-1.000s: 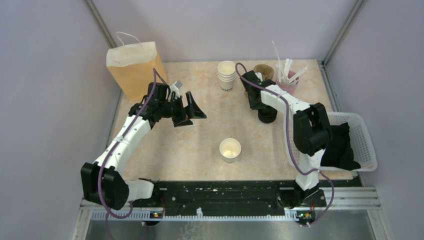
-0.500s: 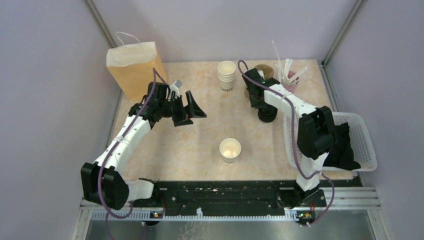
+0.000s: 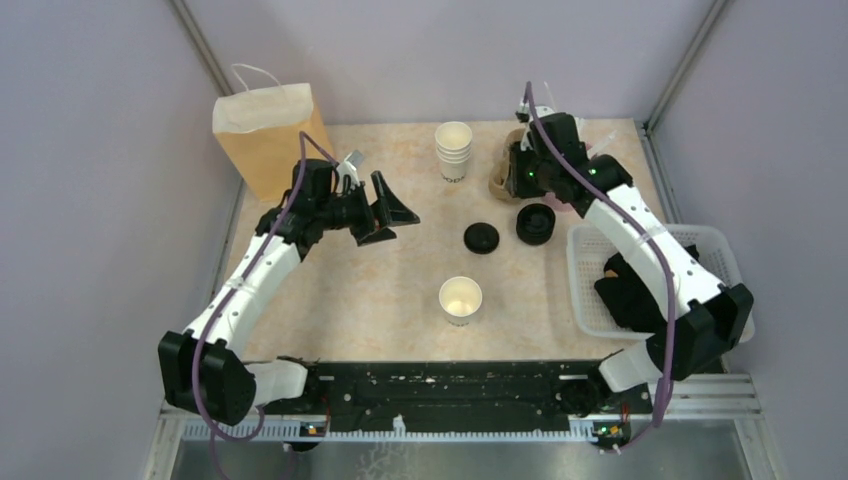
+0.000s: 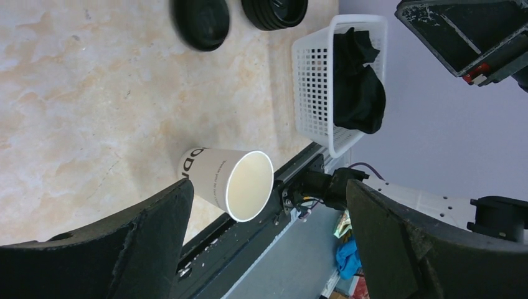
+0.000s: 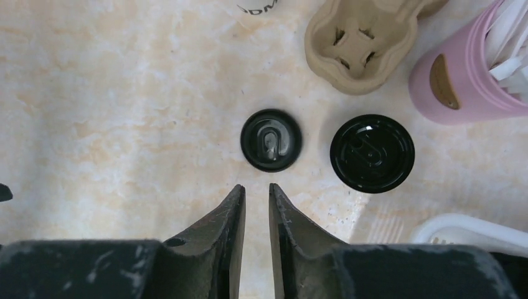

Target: Pack the takeout coffee

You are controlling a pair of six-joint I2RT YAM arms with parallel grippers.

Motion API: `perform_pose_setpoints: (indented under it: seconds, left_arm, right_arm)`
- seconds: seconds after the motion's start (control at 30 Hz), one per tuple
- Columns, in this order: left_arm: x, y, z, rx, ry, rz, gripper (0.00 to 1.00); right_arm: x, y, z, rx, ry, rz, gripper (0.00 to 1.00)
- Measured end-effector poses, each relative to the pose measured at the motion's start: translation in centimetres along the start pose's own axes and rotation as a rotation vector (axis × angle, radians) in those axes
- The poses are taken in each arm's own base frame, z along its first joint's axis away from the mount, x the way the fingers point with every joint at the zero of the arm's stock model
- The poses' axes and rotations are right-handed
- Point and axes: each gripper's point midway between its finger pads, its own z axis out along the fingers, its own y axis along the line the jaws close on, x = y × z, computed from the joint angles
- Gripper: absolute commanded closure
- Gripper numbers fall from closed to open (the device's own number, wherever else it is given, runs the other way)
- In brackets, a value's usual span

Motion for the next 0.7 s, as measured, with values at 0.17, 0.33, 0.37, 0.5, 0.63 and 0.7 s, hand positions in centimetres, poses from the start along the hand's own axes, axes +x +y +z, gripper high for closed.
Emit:
perform_pose_setpoints:
  seconds: [0.17,0.33,0.37,0.5,0.63,0.7]
  left_arm:
    - [0.1,-1.4,-0.7,0.036,-0.025,0.009,0.02]
    - [0.4,-1.9,-1.5,0.046,-0.046,0.025,0.02]
    - [0.4,-1.9,-1.5,0.045,-0.046,0.024,0.02]
    - [0.6,-1.6,-1.4,0.034,-0.035,0.013,0.01]
    - [0.7,-1.0,-0.8,0.019,-0.019,-0.003,0.01]
    - [0.7,-0.5,-0.4,0.008,-0.007,-0.015,0.02]
  right_arm:
    - [0.4,-0.5,0.6,0.024,0.021,-0.012,0.48]
    - [5.7,-0.8,6.5,0.023,0.215,-0.040,0.26]
    - [5.8,-0.8,6.8,0.020,0.221,-0.038,0.22]
    - [8.6,0.0,10.6,-0.025,0.310,-0.040,0.14]
    - [11.1,0.5,14.0,-0.033,0.394,-0.083,0.04]
    - [12.1,0.9,15.4,-0.033,0.425,-0.118,0.04]
